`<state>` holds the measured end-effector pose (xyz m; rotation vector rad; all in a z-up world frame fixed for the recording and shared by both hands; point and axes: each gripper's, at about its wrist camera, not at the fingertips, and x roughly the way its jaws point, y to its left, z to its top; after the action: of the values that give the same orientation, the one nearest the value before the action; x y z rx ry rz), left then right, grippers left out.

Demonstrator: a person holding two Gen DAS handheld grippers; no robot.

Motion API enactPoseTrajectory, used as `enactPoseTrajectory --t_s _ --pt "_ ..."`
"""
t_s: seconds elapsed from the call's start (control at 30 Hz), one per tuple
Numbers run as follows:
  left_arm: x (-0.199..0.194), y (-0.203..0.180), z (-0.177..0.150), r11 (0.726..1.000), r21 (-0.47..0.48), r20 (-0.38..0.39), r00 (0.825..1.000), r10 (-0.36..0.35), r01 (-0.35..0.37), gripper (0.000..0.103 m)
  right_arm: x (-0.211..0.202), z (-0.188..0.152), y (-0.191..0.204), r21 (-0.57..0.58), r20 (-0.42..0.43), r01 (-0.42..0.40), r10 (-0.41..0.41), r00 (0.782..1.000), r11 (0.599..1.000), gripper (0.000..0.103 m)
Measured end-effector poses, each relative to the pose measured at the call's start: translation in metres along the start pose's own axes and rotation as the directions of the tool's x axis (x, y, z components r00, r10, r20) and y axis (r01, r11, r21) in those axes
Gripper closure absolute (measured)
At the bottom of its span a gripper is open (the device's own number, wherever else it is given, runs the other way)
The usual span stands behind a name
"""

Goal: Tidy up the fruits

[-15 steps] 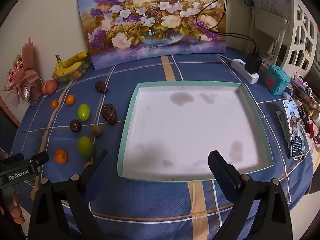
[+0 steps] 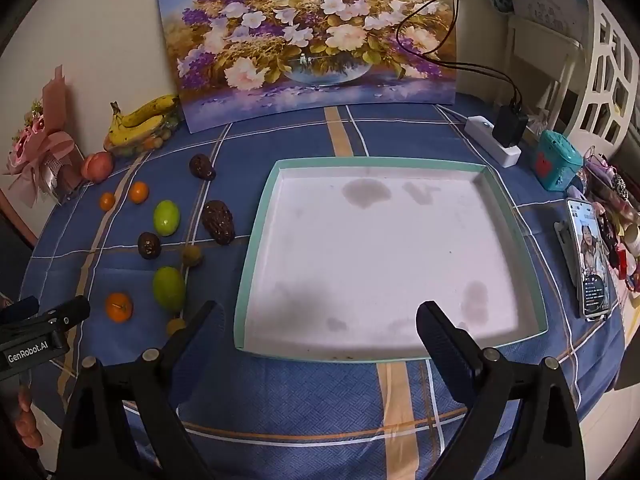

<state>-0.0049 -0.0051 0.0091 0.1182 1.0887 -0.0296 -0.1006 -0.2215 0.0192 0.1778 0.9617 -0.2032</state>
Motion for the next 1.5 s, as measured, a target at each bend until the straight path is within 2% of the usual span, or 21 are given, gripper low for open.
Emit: enactPoseTrajectory --t_s 1.5 --pt "-0.0010 -0.0004 -0.0009 1.000 -0.019 0.003 1.000 -0.002 0.002 0.000 0.0002 -0.0003 -0.0025 0.012 0.002 -0.009 0.009 1.000 1.000 0.006"
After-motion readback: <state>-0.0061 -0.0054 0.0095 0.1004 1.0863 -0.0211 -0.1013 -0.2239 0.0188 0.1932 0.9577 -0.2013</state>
